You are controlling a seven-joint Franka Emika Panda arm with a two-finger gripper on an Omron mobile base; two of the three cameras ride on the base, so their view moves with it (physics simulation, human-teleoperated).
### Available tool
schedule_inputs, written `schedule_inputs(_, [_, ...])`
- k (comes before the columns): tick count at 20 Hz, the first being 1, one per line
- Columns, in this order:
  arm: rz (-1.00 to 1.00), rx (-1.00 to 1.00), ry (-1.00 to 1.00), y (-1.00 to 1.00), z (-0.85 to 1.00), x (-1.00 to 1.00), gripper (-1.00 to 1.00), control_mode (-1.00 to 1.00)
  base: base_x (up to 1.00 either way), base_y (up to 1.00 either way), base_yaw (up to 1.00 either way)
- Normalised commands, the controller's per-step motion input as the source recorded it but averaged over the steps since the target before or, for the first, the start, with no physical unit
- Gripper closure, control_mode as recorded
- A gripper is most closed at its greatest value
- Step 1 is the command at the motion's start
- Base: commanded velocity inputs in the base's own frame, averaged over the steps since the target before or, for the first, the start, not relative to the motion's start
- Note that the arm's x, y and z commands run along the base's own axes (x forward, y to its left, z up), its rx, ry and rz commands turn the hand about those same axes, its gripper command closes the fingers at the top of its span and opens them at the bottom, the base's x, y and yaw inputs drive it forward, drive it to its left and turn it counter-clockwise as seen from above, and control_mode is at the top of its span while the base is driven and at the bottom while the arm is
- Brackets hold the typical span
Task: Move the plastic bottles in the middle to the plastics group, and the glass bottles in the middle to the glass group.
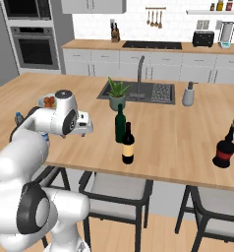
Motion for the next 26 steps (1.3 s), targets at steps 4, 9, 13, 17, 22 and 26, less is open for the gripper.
schedule_inputs(4, [-0.10, 0.00, 0.00, -0.99, 0.12, -0.11, -1.00, -1.00, 0.00, 0.00, 0.00])
schedule_inputs(9, [-0.16, 0.00, 0.00, -0.98, 0.07, 0.00, -1.00, -1.00, 0.00, 0.00, 0.00])
schedule_inputs(13, [-0.17, -0.03, 0.00, -0.95, 0.10, 0.00, -1.00, -1.00, 0.00, 0.00, 0.00])
schedule_inputs(17, [-0.17, -0.06, 0.00, -0.94, 0.18, 0.00, -1.00, -1.00, 0.00, 0.00, 0.00])
schedule_inputs(22, [-0.09, -0.02, 0.00, -0.69, 0.14, 0.00, -1.00, -1.00, 0.00, 0.00, 0.00])
schedule_inputs(26, [0.00, 0.03, -0.04, -0.04, 0.00, 0.14, -1.00, -1.00, 0.00, 0.00, 0.00])
